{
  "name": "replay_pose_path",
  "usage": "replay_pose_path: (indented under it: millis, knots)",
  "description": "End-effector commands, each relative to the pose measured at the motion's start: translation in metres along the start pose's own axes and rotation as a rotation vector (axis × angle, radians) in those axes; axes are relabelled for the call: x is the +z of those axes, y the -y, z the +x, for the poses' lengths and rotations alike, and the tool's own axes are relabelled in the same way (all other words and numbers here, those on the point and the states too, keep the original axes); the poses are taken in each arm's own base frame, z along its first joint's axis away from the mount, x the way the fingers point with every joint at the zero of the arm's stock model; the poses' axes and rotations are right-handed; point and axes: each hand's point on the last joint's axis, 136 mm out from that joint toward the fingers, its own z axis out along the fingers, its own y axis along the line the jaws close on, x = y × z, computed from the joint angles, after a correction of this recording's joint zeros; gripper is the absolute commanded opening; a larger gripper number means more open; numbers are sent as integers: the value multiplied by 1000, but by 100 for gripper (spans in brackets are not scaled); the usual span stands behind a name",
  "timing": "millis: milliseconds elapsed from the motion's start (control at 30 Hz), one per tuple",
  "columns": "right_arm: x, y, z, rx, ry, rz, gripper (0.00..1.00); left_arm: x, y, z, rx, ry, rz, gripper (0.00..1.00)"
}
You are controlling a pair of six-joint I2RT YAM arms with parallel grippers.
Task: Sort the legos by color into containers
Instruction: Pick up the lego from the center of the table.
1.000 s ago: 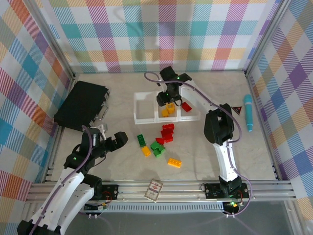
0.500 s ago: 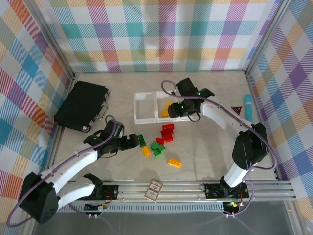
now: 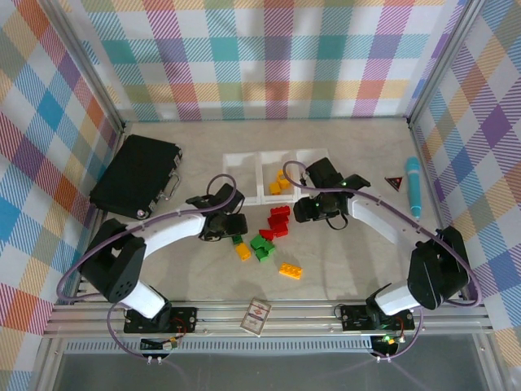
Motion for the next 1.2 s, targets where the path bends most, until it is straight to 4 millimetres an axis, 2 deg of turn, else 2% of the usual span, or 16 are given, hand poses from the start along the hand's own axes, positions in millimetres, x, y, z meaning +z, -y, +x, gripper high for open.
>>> replay_pose_path:
  millis: [0, 200, 367, 600, 767, 833, 967, 1033, 1100, 1167]
  knots:
    - [0, 1, 4, 12, 11, -8, 57, 1, 4, -6, -4, 25, -49, 82]
    - [7, 3, 14, 3, -14, -8, 57, 21, 6, -6, 9, -6, -108, 82]
    - [10, 6, 18, -7, -18, -1, 57, 32, 11, -3, 13, -35, -102, 72]
    - [12, 9, 21, -21, -27, 13, 56, 30, 8, -4, 15, -30, -117, 42]
    - [13, 9, 20, -18, -22, 12, 56, 27, 16, -1, 28, -39, -79, 16]
    - [12, 7, 19, -16, -19, 5, 55, 18, 24, -1, 54, -26, -60, 9]
    - [6, 7, 15, -10, -2, 11, 55, -18, 36, -17, 105, 53, -58, 8]
    - [2, 9, 12, -7, 19, 21, 55, -41, 45, -35, 126, 119, -34, 8]
    - [-1, 10, 9, -2, 40, 27, 55, -59, 57, -53, 167, 186, -2, 8]
    - [-4, 9, 5, 3, 59, 26, 55, -73, 60, -74, 200, 258, -39, 8]
